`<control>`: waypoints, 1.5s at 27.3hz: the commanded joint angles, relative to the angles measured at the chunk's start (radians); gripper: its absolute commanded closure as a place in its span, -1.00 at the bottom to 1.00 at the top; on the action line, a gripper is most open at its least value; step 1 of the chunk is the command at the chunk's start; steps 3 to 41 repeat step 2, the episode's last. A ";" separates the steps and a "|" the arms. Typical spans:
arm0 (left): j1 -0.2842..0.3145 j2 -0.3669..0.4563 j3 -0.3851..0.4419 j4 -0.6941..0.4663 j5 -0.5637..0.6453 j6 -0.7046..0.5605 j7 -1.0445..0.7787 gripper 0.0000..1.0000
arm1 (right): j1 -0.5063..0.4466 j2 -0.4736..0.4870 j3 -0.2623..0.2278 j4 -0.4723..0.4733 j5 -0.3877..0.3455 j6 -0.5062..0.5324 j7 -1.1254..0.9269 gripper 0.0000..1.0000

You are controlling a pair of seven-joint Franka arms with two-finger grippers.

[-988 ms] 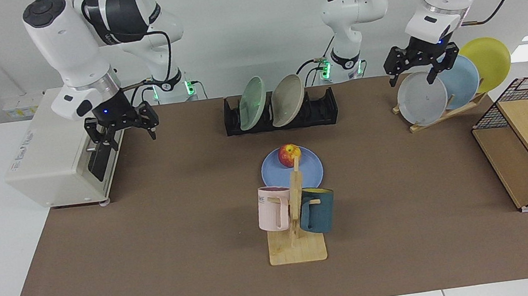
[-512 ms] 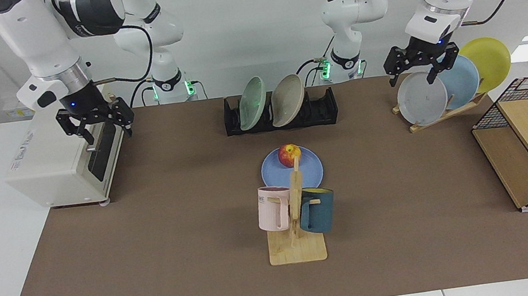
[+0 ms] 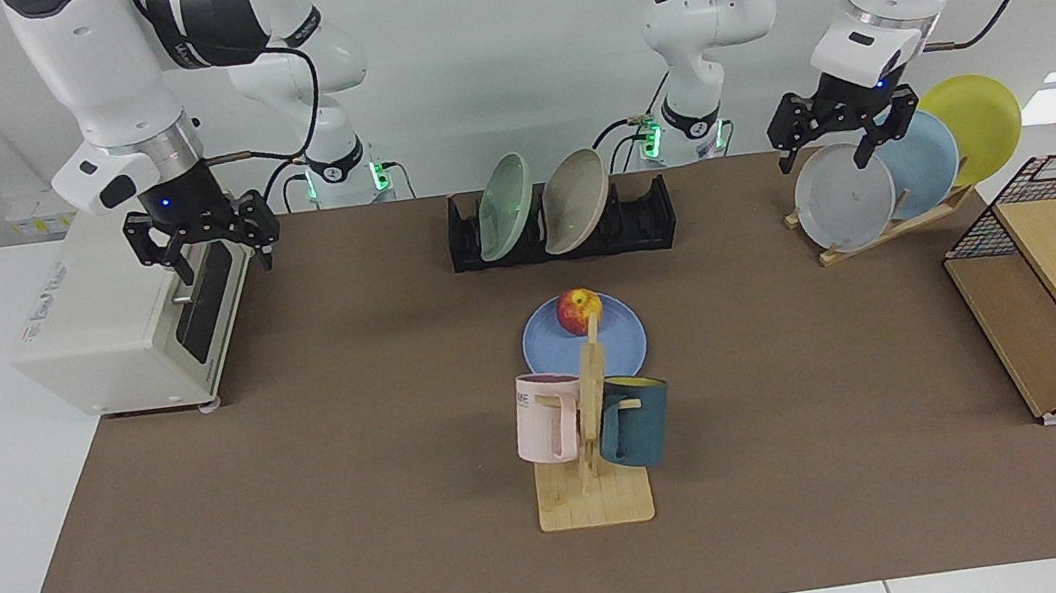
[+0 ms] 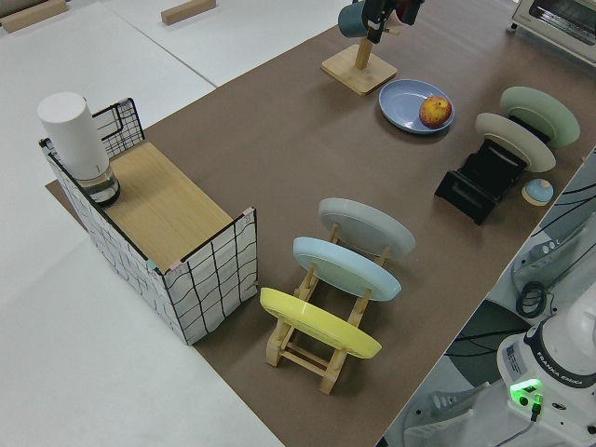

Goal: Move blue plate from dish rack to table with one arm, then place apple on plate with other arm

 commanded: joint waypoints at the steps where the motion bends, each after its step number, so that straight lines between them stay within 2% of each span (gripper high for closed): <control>1: 0.002 0.002 0.002 0.018 0.015 -0.025 0.003 -1.00 | -0.015 -0.011 0.017 -0.002 -0.002 -0.022 0.023 -1.00; 41: 0.002 0.002 0.000 0.018 0.015 -0.025 0.001 -1.00 | -0.015 -0.011 0.017 -0.003 0.002 -0.021 0.023 -1.00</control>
